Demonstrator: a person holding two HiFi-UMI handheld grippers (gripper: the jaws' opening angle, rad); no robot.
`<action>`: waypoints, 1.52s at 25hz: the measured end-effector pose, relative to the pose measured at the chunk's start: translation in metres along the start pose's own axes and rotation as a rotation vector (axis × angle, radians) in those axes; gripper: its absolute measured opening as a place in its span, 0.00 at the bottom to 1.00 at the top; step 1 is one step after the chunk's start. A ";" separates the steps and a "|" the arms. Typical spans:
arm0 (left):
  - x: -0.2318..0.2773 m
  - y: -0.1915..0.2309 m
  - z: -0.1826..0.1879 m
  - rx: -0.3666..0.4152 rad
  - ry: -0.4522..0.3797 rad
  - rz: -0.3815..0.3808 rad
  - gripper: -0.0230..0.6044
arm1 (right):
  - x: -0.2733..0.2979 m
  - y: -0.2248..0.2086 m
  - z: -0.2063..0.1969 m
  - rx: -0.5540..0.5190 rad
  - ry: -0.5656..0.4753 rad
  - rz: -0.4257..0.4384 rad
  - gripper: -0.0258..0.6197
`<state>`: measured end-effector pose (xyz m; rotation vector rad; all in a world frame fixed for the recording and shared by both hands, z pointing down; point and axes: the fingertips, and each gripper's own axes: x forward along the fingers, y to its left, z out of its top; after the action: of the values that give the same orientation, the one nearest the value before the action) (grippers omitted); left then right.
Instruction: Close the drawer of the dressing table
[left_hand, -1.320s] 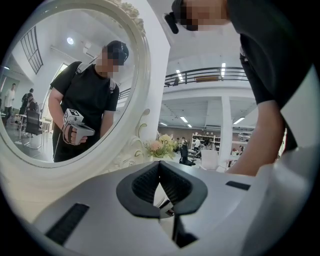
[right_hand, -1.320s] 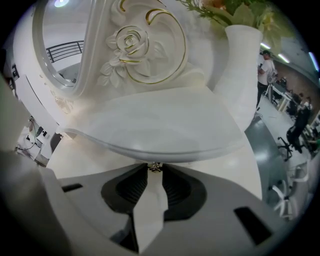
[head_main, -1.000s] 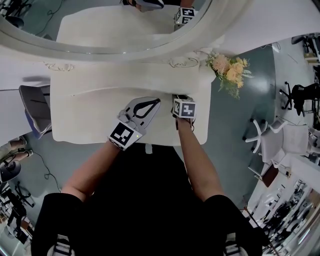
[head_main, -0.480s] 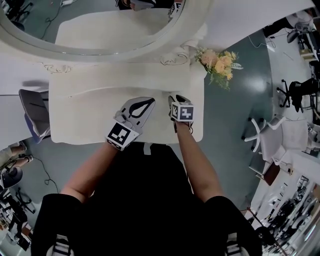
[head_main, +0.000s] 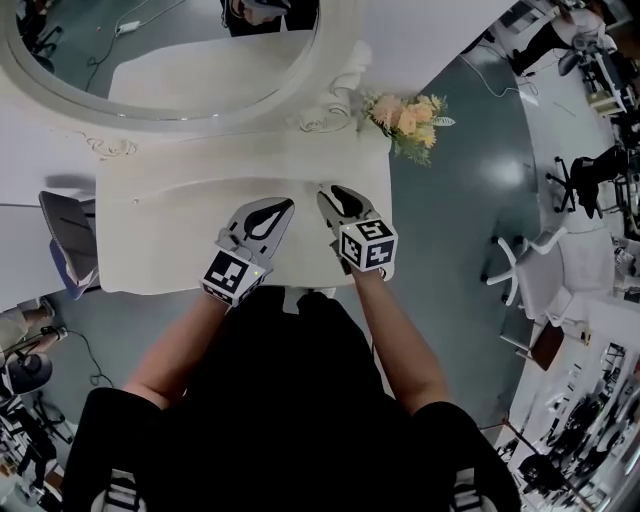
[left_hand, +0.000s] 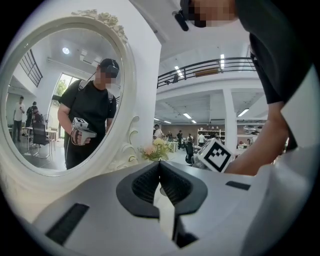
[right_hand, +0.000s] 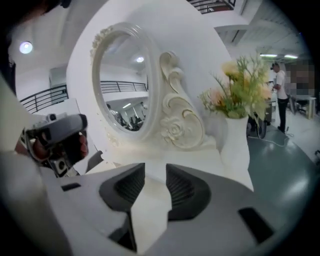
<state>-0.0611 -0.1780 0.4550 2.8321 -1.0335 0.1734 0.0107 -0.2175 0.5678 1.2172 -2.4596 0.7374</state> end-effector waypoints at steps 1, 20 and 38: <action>-0.001 -0.002 0.002 0.001 -0.002 0.003 0.03 | -0.008 0.009 0.011 -0.021 -0.036 0.026 0.24; -0.014 -0.061 0.060 0.008 -0.067 -0.068 0.03 | -0.156 0.106 0.103 -0.333 -0.387 0.167 0.04; -0.009 -0.092 0.101 0.042 -0.126 -0.133 0.03 | -0.184 0.101 0.126 -0.351 -0.438 0.185 0.04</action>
<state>-0.0021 -0.1182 0.3472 2.9704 -0.8687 0.0035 0.0348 -0.1179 0.3450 1.1145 -2.9195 0.0609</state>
